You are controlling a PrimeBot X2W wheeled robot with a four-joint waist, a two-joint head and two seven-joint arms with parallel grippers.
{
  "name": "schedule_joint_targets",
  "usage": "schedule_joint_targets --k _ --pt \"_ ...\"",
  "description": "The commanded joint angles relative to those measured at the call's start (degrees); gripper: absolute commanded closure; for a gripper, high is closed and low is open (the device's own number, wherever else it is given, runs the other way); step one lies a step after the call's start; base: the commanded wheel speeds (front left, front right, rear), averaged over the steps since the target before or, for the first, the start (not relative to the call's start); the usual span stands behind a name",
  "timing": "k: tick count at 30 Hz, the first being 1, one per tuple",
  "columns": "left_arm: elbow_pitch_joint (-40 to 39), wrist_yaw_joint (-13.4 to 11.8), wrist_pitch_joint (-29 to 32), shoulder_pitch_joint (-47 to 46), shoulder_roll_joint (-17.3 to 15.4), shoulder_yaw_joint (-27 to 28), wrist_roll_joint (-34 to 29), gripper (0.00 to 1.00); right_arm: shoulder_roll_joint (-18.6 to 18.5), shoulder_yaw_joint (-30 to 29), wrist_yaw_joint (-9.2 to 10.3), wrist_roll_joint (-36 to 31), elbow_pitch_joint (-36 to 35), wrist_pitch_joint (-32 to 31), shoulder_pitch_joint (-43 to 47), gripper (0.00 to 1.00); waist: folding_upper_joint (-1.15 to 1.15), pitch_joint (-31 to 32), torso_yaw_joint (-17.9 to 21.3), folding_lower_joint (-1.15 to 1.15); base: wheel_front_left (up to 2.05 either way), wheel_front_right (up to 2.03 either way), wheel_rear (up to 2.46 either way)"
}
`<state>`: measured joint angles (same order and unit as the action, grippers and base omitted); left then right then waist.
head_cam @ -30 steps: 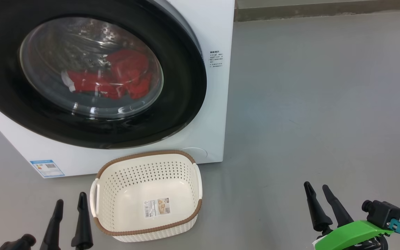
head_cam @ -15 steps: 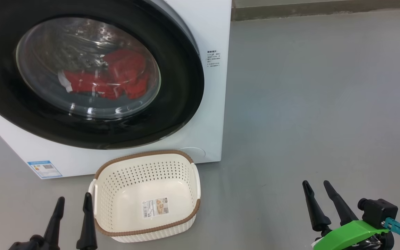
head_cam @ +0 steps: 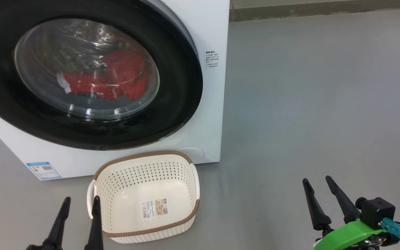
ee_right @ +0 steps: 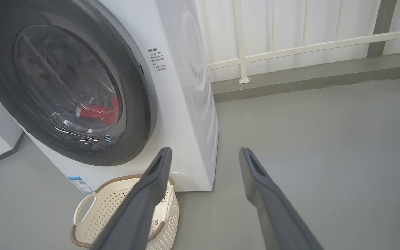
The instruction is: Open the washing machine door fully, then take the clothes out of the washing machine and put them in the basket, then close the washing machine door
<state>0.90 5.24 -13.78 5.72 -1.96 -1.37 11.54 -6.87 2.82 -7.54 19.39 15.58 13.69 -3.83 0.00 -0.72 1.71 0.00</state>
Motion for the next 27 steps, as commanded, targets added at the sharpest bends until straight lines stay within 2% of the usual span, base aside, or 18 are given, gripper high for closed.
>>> schedule_joint_targets --k 1,4,27 --pt "-1.9 -0.3 -0.8 -0.6 -0.9 1.6 -1.8 0.0 -0.5 1.2 0.05 -2.1 -1.7 0.9 -1.9 0.0 0.0 0.0 0.0 0.0 0.0 0.0 0.0" --pt "-1.8 -0.4 -1.2 -0.4 -0.9 1.5 -3.2 0.0 -0.5 0.9 0.05 -3.6 -2.0 1.3 -1.6 0.0 0.0 0.0 0.0 0.0 0.0 0.0 0.0" --pt "3.0 -1.3 -1.2 -0.8 -0.9 2.0 -0.5 0.0 0.7 -2.7 0.05 -5.7 -2.9 1.3 1.0 0.0 0.0 0.4 0.4 0.0 0.0 0.0 0.0"
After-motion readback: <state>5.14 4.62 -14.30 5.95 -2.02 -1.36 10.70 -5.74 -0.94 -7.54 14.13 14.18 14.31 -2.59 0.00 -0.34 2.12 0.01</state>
